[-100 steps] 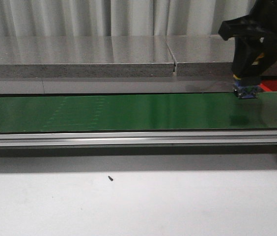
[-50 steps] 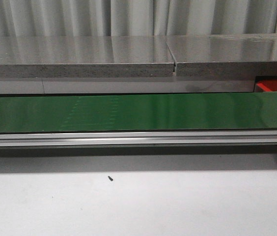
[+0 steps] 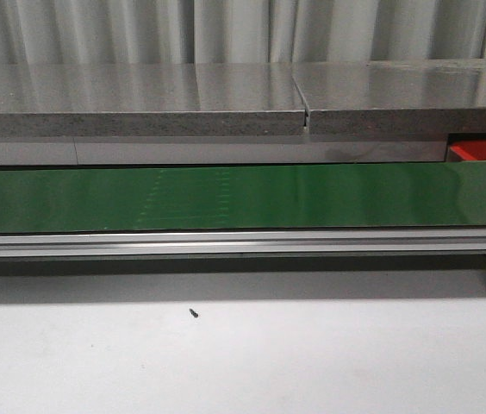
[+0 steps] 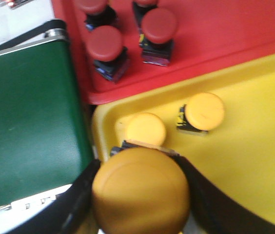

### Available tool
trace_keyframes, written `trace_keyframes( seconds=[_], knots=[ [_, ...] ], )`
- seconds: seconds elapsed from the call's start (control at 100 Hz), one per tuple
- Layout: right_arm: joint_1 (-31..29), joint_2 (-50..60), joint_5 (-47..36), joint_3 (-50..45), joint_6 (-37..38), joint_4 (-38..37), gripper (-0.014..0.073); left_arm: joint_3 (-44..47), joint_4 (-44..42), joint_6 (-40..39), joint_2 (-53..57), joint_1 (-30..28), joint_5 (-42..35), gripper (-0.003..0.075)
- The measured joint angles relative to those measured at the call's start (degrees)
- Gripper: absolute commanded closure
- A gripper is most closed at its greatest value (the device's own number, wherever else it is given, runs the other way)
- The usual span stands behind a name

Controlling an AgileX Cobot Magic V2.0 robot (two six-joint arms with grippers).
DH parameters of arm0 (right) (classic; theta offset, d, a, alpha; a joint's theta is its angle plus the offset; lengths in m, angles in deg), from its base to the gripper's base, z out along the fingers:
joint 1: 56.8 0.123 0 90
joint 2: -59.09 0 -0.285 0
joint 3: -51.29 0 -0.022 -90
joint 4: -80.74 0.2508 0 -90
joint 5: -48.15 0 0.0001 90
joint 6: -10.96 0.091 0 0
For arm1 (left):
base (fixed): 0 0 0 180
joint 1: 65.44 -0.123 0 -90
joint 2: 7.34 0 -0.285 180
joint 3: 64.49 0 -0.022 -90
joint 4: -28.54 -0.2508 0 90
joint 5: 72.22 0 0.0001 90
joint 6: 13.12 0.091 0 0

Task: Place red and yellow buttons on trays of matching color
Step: 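Carry the yellow button into the yellow tray and open the right gripper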

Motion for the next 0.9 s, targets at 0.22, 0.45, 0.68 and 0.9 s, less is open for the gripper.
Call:
trace_keyframes(
  seconds=[0.22, 0.45, 0.68, 0.9],
  knots=[
    [-7.2, 0.0, -1.5, -2.7, 0.0, -0.2, 0.0501, 0.0, 0.0, 0.0, 0.0, 0.0, 0.0, 0.0739],
    [-10.5, -0.9, -3.4, -4.4, 0.0, -0.2, 0.0501, 0.0, 0.0, 0.0, 0.0, 0.0, 0.0, 0.0739],
    [-10.7, -5.8, -6.0, -6.4, 0.0, -0.2, 0.0501, 0.0, 0.0, 0.0, 0.0, 0.0, 0.0, 0.0739],
    [-10.7, -11.3, -8.3, -6.6, 1.8, -0.2, 0.0501, 0.0, 0.0, 0.0, 0.0, 0.0, 0.0, 0.0739]
  ],
)
